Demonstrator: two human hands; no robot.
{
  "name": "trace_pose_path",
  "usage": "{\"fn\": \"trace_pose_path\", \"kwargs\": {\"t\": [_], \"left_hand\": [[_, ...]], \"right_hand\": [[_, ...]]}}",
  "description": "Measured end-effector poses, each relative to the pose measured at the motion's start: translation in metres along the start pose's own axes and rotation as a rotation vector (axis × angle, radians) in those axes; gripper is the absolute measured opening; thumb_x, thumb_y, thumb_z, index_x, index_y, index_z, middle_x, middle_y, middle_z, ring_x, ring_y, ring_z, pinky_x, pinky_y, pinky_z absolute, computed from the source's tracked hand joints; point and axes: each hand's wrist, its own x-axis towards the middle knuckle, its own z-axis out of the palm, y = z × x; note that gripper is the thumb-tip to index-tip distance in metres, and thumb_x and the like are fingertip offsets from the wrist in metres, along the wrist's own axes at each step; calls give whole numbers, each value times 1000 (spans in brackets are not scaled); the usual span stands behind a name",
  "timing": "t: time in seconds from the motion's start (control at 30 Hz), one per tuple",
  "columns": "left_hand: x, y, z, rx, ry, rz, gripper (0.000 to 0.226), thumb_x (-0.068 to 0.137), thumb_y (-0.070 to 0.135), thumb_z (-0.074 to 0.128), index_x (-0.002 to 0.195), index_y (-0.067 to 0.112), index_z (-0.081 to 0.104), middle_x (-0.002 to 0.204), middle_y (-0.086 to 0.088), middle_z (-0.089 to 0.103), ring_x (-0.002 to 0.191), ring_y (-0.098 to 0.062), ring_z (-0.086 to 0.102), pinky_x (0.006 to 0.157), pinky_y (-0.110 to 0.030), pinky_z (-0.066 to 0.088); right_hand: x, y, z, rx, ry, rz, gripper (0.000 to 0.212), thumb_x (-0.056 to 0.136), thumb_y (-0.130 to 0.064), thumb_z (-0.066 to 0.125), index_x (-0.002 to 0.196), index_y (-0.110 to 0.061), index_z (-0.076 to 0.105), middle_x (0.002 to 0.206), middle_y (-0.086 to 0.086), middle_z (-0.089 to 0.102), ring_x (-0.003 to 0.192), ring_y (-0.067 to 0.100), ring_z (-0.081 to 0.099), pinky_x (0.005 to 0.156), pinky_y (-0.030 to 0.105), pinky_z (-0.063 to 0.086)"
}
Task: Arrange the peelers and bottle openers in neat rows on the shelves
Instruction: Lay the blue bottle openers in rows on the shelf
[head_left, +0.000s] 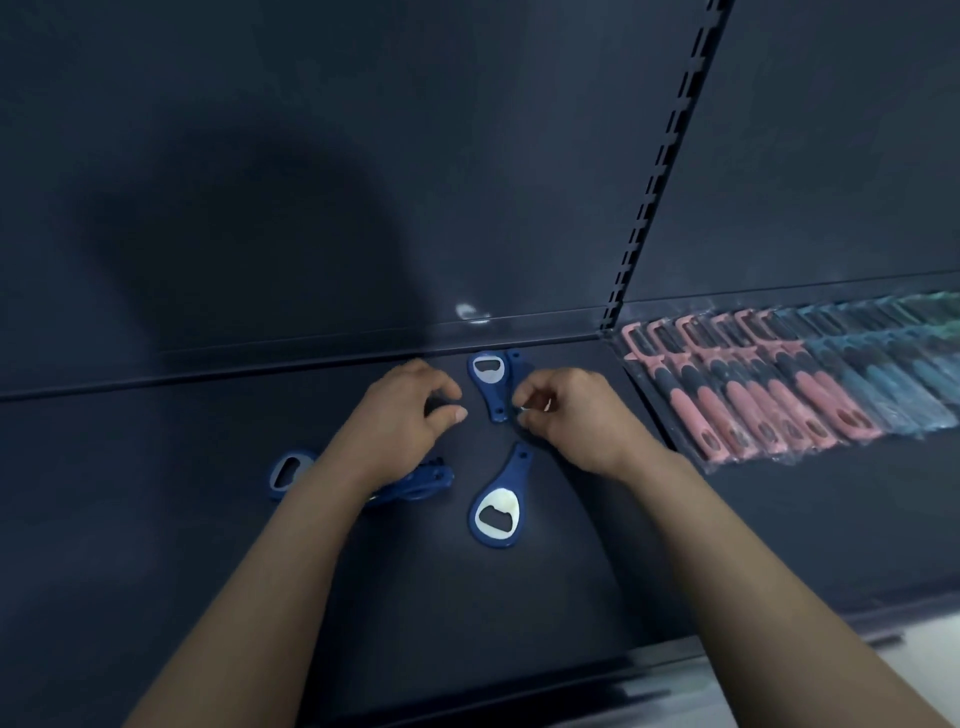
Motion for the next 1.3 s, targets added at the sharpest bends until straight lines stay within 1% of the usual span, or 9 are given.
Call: {"fn": "trace_pose_path", "kwargs": {"t": [0.1,0.23,0.4,0.63,0.73,0.83,0.97,1.2,1.3], "left_hand": [[-14,-2,-12,-11,-130,-14,28,72,41,75,94,26,64,95,11,56,96,-8,50,87,-25,40],[-26,-9,-17,137,-360,-2,42,65,43,80,102,32,62,104,13,50,106,-11,40,97,-31,36],[-32,-17,-16,177,-347,55,33,75,26,76,106,29,63,108,8,49,106,-17,42,98,-32,37],[-49,-13,-11,264,-189,285,26,81,26,70,106,34,68,99,14,40,96,-9,24,85,-27,21],[-59,-9,-12,227,-92,369,27,82,17,68,106,28,70,93,10,40,91,-11,30,85,-30,30],[-72,4,-11,165,13,426,26,83,3,64,104,17,70,86,6,43,77,-14,44,69,-39,46],[-81,22,-2,201,100,490,25,79,-5,64,99,8,71,84,-5,53,70,-19,53,55,-39,50],[-91,51,38,311,93,442,28,75,-8,67,101,2,70,85,-12,58,73,-29,60,51,-41,52],[-94,55,52,304,57,351,32,89,1,54,120,6,61,101,-7,54,93,-22,55,69,-40,51]], "right_hand": [[-8,-11,0,-36,-187,10,23,80,-9,65,95,-27,69,87,-11,58,75,0,52,73,16,38],[-23,-21,3,-90,-325,76,46,79,-4,63,113,-35,63,116,-5,43,109,10,39,92,21,32],[-40,-30,9,-146,-286,136,46,79,-7,68,117,-34,61,131,-1,37,123,19,31,100,26,29],[-54,-31,23,-182,-184,174,30,77,-25,74,103,-21,61,107,0,39,102,18,29,87,26,31],[-60,-26,23,-157,-170,200,25,75,-27,75,86,-19,55,94,0,47,93,18,40,75,26,35],[-67,-18,17,-35,-124,214,24,74,-21,76,73,-20,52,75,-3,54,72,16,51,59,25,38],[-71,-6,6,110,35,232,14,78,-15,72,75,-17,59,65,-4,56,60,11,50,52,17,36],[-77,26,-6,242,205,337,17,80,-15,70,71,-14,56,64,-2,54,63,17,49,57,22,38],[-78,36,-6,267,199,341,18,81,-16,69,70,-14,55,64,-2,54,62,18,50,59,23,40]]}}
